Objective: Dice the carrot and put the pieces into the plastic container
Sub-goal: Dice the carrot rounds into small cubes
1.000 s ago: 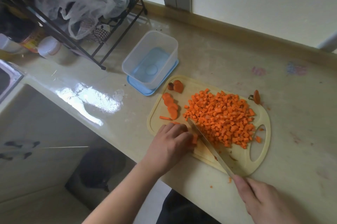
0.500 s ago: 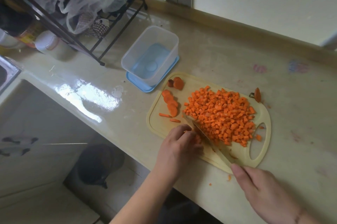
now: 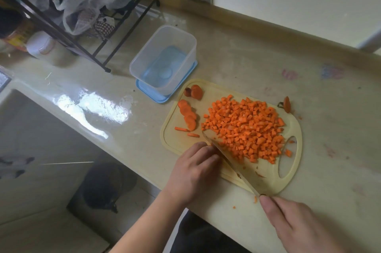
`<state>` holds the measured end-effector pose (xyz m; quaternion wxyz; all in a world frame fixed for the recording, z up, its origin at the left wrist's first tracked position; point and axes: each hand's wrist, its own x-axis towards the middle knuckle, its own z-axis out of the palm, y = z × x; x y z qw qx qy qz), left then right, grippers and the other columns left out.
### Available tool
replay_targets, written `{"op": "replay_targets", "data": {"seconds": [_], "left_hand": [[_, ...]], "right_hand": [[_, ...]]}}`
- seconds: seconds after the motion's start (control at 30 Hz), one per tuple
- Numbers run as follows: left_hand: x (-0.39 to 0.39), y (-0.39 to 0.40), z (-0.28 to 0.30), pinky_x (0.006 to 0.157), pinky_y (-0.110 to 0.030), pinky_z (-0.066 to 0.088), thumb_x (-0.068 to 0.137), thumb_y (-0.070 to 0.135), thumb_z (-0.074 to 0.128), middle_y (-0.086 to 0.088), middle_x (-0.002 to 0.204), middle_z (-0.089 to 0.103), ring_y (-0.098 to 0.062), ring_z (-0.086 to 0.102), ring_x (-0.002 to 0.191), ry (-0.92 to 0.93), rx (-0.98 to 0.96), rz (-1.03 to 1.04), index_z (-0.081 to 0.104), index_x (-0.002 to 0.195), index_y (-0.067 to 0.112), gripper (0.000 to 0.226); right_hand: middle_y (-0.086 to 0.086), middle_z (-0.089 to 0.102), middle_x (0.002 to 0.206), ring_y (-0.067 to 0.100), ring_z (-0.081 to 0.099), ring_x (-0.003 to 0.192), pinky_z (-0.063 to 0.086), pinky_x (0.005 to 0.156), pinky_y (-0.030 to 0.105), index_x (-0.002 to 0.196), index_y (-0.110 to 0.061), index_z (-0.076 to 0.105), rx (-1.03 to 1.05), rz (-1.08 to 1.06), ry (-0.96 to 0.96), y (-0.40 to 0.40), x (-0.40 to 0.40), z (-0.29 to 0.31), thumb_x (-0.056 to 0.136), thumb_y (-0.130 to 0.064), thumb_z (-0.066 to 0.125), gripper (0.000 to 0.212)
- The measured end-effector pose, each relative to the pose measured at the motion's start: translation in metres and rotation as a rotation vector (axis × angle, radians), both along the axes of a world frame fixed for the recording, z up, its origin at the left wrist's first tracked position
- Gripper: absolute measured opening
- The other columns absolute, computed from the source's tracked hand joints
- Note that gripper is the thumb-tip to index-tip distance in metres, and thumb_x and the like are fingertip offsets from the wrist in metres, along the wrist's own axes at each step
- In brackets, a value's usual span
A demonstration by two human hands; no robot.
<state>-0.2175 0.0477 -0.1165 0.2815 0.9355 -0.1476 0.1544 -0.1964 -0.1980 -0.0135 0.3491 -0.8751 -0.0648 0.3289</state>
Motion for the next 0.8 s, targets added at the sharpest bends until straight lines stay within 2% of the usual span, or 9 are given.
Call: {"op": "replay_targets", "data": {"seconds": [0.07, 0.13, 0.17, 0.23, 0.33, 0.43, 0.53, 0.63, 0.8], "left_hand": [[0.0, 0.0, 0.001, 0.088, -0.04, 0.055, 0.09, 0.009, 0.078, -0.011, 0.113, 0.071, -0.031, 0.065, 0.106, -0.007, -0.011, -0.003, 0.076, 0.109, 0.003, 0.02], [0.001, -0.002, 0.001, 0.089, -0.039, 0.055, 0.089, 0.009, 0.079, -0.01, 0.112, 0.071, -0.03, 0.065, 0.107, -0.012, -0.023, 0.008, 0.076, 0.109, 0.004, 0.02], [0.001, -0.003, 0.001, 0.089, -0.039, 0.055, 0.088, 0.009, 0.08, -0.009, 0.112, 0.071, -0.03, 0.066, 0.108, -0.012, -0.034, 0.016, 0.077, 0.108, 0.004, 0.021], [0.001, -0.005, 0.001, 0.09, -0.038, 0.055, 0.087, 0.009, 0.081, -0.009, 0.111, 0.071, -0.029, 0.066, 0.108, -0.012, -0.051, 0.033, 0.077, 0.107, 0.004, 0.021], [0.0, -0.006, 0.0, 0.088, -0.039, 0.055, 0.091, 0.011, 0.078, -0.01, 0.109, 0.071, -0.03, 0.066, 0.104, -0.019, -0.029, 0.037, 0.077, 0.106, 0.003, 0.017], [-0.004, -0.003, 0.001, 0.088, -0.039, 0.055, 0.09, 0.008, 0.078, -0.014, 0.107, 0.068, -0.033, 0.064, 0.103, -0.017, 0.021, 0.014, 0.075, 0.109, 0.001, 0.02], [-0.005, -0.001, 0.004, 0.089, -0.037, 0.053, 0.091, 0.004, 0.075, -0.014, 0.107, 0.065, -0.034, 0.061, 0.105, -0.016, 0.035, 0.001, 0.074, 0.11, -0.001, 0.021], [-0.003, 0.0, 0.007, 0.088, -0.037, 0.054, 0.089, 0.002, 0.074, -0.014, 0.108, 0.067, -0.033, 0.062, 0.104, 0.008, 0.039, -0.001, 0.074, 0.108, -0.001, 0.019], [-0.004, -0.001, 0.009, 0.089, -0.034, 0.055, 0.086, 0.002, 0.079, -0.01, 0.108, 0.07, -0.029, 0.063, 0.108, 0.057, 0.049, 0.011, 0.076, 0.106, 0.002, 0.02]], "right_hand": [[0.002, 0.071, 0.079, 0.004, 0.063, 0.075, 0.047, 0.072, 0.022, 0.086, -0.012, 0.065, -0.031, -0.012, 0.009, -0.002, -0.004, -0.003, 0.057, -0.098, 0.008, 0.107], [-0.004, 0.072, 0.087, 0.001, 0.062, 0.086, 0.048, 0.075, 0.02, 0.09, -0.015, 0.065, -0.06, 0.003, 0.006, -0.003, -0.006, -0.008, 0.052, -0.099, -0.003, 0.114], [-0.011, 0.072, 0.087, -0.002, 0.062, 0.087, 0.047, 0.074, 0.016, 0.088, -0.019, 0.065, -0.056, 0.025, -0.019, -0.002, -0.006, -0.011, 0.056, -0.097, -0.003, 0.108], [-0.024, 0.067, 0.078, -0.01, 0.059, 0.08, 0.045, 0.068, 0.011, 0.075, -0.028, 0.06, -0.023, 0.048, -0.052, 0.007, -0.002, -0.014, 0.069, -0.087, 0.005, 0.081], [-0.002, 0.059, 0.059, 0.004, 0.057, 0.068, 0.041, 0.06, 0.019, 0.061, -0.019, 0.05, 0.025, 0.065, -0.047, 0.019, 0.011, -0.014, 0.081, -0.066, 0.022, 0.058], [-0.006, 0.052, 0.054, 0.008, 0.051, 0.055, 0.037, 0.056, 0.022, 0.056, -0.014, 0.044, 0.04, 0.058, -0.055, 0.016, 0.021, -0.011, 0.089, -0.053, 0.034, 0.052], [-0.003, 0.049, 0.05, 0.01, 0.048, 0.051, 0.034, 0.051, 0.02, 0.055, -0.013, 0.041, 0.034, 0.046, -0.056, 0.007, 0.019, -0.009, 0.08, -0.063, 0.029, 0.057], [-0.001, 0.049, 0.052, 0.009, 0.046, 0.05, 0.033, 0.051, 0.021, 0.063, -0.017, 0.043, 0.047, 0.066, -0.048, 0.003, 0.013, -0.008, 0.078, -0.072, 0.025, 0.06], [0.0, 0.063, 0.069, 0.007, 0.058, 0.067, 0.042, 0.063, 0.023, 0.067, -0.011, 0.055, -0.025, 0.062, -0.03, -0.004, 0.004, -0.01, 0.06, -0.096, 0.003, 0.1]]}}
